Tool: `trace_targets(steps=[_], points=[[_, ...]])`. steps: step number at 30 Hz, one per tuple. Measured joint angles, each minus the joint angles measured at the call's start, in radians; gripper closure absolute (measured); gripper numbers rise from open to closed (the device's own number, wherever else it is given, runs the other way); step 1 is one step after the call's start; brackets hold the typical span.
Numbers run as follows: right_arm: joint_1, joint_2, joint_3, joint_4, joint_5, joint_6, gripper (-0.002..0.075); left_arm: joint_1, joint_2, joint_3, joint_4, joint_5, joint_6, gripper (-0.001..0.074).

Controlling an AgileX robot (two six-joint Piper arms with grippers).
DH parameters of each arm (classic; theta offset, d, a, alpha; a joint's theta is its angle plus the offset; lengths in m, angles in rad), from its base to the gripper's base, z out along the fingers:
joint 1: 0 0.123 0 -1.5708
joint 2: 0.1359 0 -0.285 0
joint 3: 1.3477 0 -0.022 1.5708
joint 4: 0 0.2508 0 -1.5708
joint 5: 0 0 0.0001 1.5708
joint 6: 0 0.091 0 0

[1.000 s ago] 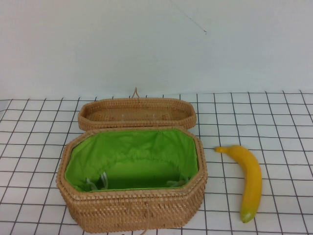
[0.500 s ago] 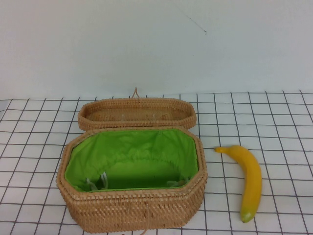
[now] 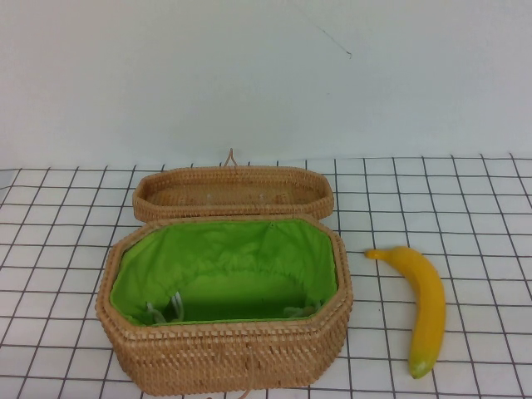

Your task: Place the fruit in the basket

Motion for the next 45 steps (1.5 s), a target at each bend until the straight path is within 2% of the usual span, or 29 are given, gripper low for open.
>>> trace_targets(steps=[4, 6, 10, 15, 18, 20, 22, 24, 28, 30, 34, 36, 42, 45], points=[[0.000, 0.000, -0.128, -0.028, 0.077, 0.015, 0.0728, 0.000, 0.000, 0.000, 0.000, 0.000, 0.000, 0.0734], [0.000, 0.000, -0.230, -0.030, 0.193, 0.019, 0.0728, 0.000, 0.000, 0.000, 0.000, 0.000, 0.000, 0.0734], [0.000, 0.038, -0.461, -0.030, 0.525, 0.057, 0.0728, 0.000, 0.000, 0.000, 0.000, 0.000, 0.000, 0.0734], [0.000, 0.306, -0.716, 0.016, 1.062, 0.094, 0.0728, 0.000, 0.000, 0.000, 0.000, 0.000, 0.000, 0.0734], [0.000, 0.486, -0.814, 0.057, 1.350, -0.011, 0.0728, 0.000, 0.000, 0.000, 0.000, 0.000, 0.000, 0.0734], [0.002, 0.568, -0.853, 0.086, 1.439, -0.115, 0.0728, 0.000, 0.000, 0.000, 0.000, 0.000, 0.000, 0.0734], [0.002, 0.629, -0.868, 0.187, 1.442, -0.136, 0.0728, 0.000, 0.000, 0.000, 0.000, 0.000, 0.000, 0.0734], [0.002, 0.679, -0.869, 0.368, 1.453, -0.185, 0.0728, 0.000, 0.000, 0.000, 0.000, 0.000, 0.000, 0.0734], [0.002, 0.818, -0.871, 0.636, 1.499, -0.525, 0.0728, 0.000, 0.000, 0.000, 0.000, 0.000, 0.000, 0.0734], [0.002, 0.907, -0.898, 0.694, 1.568, -0.588, 0.0727, 0.000, 0.000, 0.000, 0.000, 0.000, 0.000, 0.0734], [0.034, 1.087, -0.989, 0.651, 1.672, -0.584, 0.0707, 0.000, 0.000, 0.000, 0.000, 0.000, 0.000, 0.0734], [0.084, 1.159, -1.042, 0.604, 1.701, -0.565, 0.0680, 0.000, 0.000, 0.000, 0.000, 0.000, 0.000, 0.0734], [0.311, 1.333, -1.167, 0.296, 1.700, -0.284, 0.0632, 0.000, 0.000, 0.000, 0.000, 0.000, 0.000, 0.0734], [0.385, 1.421, -1.193, 0.202, 1.686, -0.172, 0.0627, 0.000, 0.000, 0.000, 0.000, 0.000, 0.000, 0.0734]])
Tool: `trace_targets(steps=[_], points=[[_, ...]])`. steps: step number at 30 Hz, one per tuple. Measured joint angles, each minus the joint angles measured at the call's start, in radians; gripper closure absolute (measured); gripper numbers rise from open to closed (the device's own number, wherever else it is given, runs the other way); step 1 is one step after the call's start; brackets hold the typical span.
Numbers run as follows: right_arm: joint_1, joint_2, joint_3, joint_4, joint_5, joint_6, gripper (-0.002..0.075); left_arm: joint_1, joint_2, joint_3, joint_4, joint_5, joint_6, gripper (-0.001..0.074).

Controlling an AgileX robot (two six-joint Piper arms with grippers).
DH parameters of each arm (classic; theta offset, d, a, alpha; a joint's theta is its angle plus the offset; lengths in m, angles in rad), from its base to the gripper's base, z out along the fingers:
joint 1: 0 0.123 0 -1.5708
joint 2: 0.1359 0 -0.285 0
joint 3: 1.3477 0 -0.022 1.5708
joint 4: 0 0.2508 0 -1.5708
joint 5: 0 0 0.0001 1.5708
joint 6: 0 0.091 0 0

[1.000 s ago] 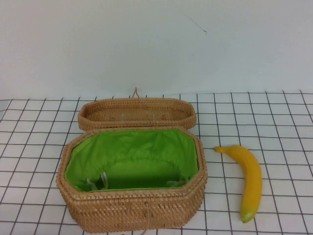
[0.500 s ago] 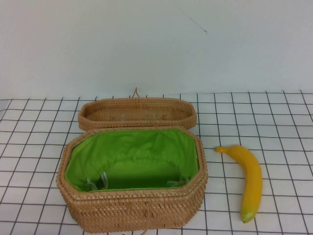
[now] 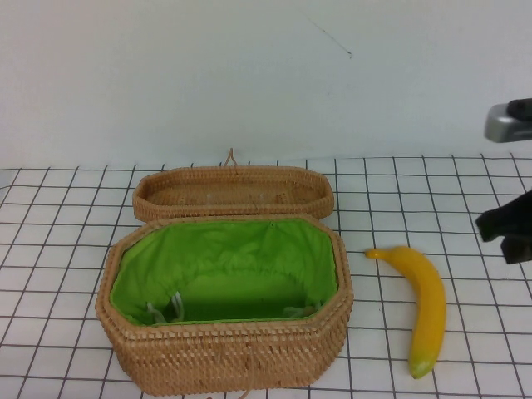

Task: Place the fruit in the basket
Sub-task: Pick up the banana on the table

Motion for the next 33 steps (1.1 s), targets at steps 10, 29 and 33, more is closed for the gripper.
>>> trace_targets(steps=[10, 29, 33], points=[[0.022, 0.247, -0.009, 0.000, -0.129, 0.035, 0.0344, 0.000, 0.000, 0.000, 0.000, 0.000, 0.000, 0.0734], [0.022, 0.508, -0.009, 0.071, -0.377, 0.035, 0.0253, 0.000, 0.000, 0.000, 0.000, 0.000, 0.000, 0.0734], [0.022, 0.529, -0.009, 0.071, -0.383, 0.035, 0.0336, 0.000, 0.000, 0.000, 0.000, 0.000, 0.000, 0.0734]])
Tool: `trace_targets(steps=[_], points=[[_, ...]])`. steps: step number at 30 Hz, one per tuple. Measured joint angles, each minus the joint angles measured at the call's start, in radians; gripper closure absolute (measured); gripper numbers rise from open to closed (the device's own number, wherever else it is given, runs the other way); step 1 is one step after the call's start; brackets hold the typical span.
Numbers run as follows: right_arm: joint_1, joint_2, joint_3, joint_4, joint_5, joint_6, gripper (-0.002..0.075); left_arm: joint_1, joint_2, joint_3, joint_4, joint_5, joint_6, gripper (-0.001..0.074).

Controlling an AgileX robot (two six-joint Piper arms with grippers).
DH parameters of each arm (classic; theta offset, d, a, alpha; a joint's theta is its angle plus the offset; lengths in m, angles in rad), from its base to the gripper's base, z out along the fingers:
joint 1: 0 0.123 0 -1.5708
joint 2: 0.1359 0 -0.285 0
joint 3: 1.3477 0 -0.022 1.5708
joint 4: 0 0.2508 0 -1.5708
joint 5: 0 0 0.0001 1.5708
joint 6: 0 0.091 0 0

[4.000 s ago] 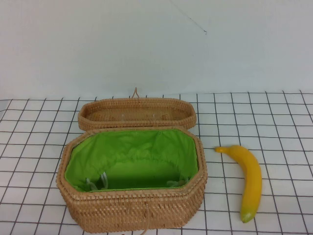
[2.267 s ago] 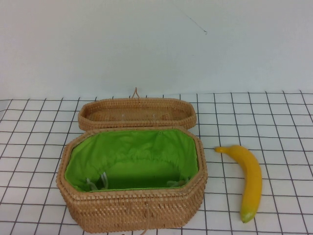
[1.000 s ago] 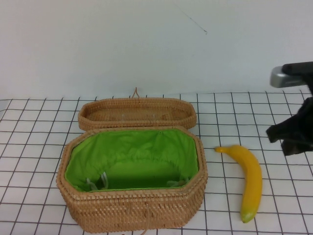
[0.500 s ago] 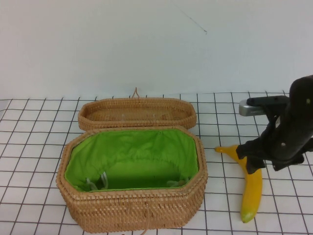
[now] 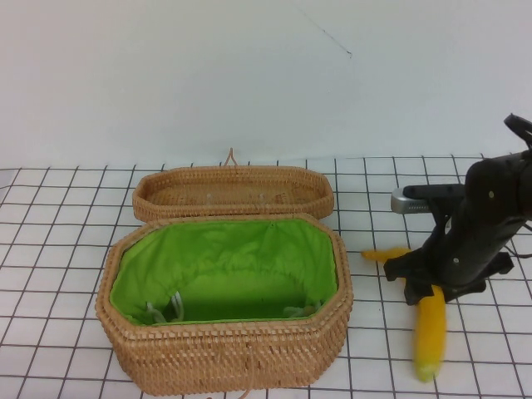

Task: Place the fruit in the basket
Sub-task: Pick up the banana on the table, then place the banana on the basket

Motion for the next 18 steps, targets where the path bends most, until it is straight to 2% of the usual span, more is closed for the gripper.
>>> trace_targets(steps=[3, 8, 14, 18], points=[[0.000, 0.000, 0.000, -0.022, -0.003, 0.000, 0.0412, 0.000, 0.000, 0.000, 0.000, 0.000, 0.000, 0.0734], [0.000, -0.002, -0.062, -0.107, 0.056, 0.008, 0.0417, 0.000, 0.000, 0.000, 0.000, 0.000, 0.000, 0.0734], [0.000, -0.066, -0.310, -0.296, 0.245, 0.049, 0.0419, 0.000, 0.000, 0.000, 0.000, 0.000, 0.000, 0.0734], [0.000, -0.092, -0.520, -0.222, 0.362, -0.145, 0.0419, 0.000, 0.000, 0.000, 0.000, 0.000, 0.000, 0.0734]])
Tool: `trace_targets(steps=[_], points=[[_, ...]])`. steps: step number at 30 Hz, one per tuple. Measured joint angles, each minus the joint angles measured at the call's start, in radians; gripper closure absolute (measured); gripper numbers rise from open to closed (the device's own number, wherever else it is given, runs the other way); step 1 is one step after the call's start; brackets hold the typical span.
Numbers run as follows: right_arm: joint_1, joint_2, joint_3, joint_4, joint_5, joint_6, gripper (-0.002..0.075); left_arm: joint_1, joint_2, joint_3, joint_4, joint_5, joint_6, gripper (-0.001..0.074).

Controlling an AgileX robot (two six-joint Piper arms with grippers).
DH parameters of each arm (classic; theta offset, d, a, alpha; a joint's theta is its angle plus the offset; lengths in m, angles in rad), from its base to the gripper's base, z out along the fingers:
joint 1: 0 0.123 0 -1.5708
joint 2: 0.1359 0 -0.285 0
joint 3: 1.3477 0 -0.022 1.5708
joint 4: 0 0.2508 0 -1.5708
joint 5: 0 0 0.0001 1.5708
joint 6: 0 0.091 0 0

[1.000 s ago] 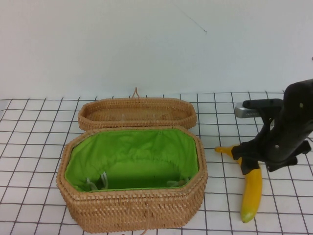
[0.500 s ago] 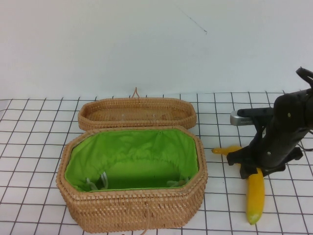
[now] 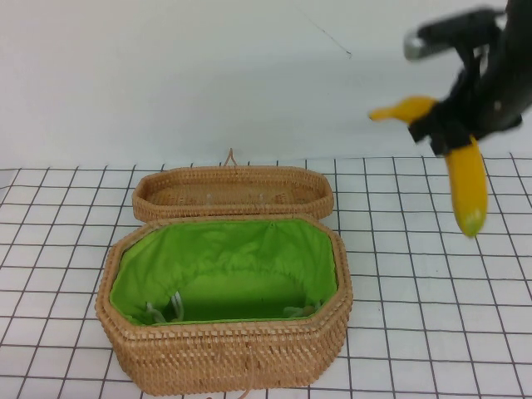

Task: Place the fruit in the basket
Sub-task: Place the banana on the basket

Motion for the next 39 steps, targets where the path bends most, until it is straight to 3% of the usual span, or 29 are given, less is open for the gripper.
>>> trace_targets(steps=[4, 9, 14, 18, 23, 32, 39], points=[[0.002, 0.000, -0.159, 0.270, 0.077, -0.268, 0.0419, 0.000, 0.000, 0.000, 0.000, 0.000, 0.000, 0.0734], [0.060, 0.000, -0.190, 0.561, 0.081, -0.582, 0.0419, 0.000, 0.000, 0.000, 0.000, 0.000, 0.000, 0.0734], [0.199, 0.023, -0.190, 0.611, 0.105, -0.881, 0.0419, 0.000, 0.000, 0.000, 0.000, 0.000, 0.000, 0.0734], [0.317, 0.076, -0.190, 0.528, 0.080, -1.035, 0.0419, 0.000, 0.000, 0.000, 0.000, 0.000, 0.000, 0.0734], [0.417, 0.165, -0.190, 0.329, 0.001, -1.046, 0.0420, 0.000, 0.000, 0.000, 0.000, 0.000, 0.000, 0.0734], [0.442, 0.295, -0.190, 0.322, -0.066, -1.000, 0.0414, 0.000, 0.000, 0.000, 0.000, 0.000, 0.000, 0.0734], [0.442, 0.289, -0.194, 0.274, -0.062, -0.877, 0.0298, 0.000, 0.000, 0.000, 0.000, 0.000, 0.000, 0.0734]])
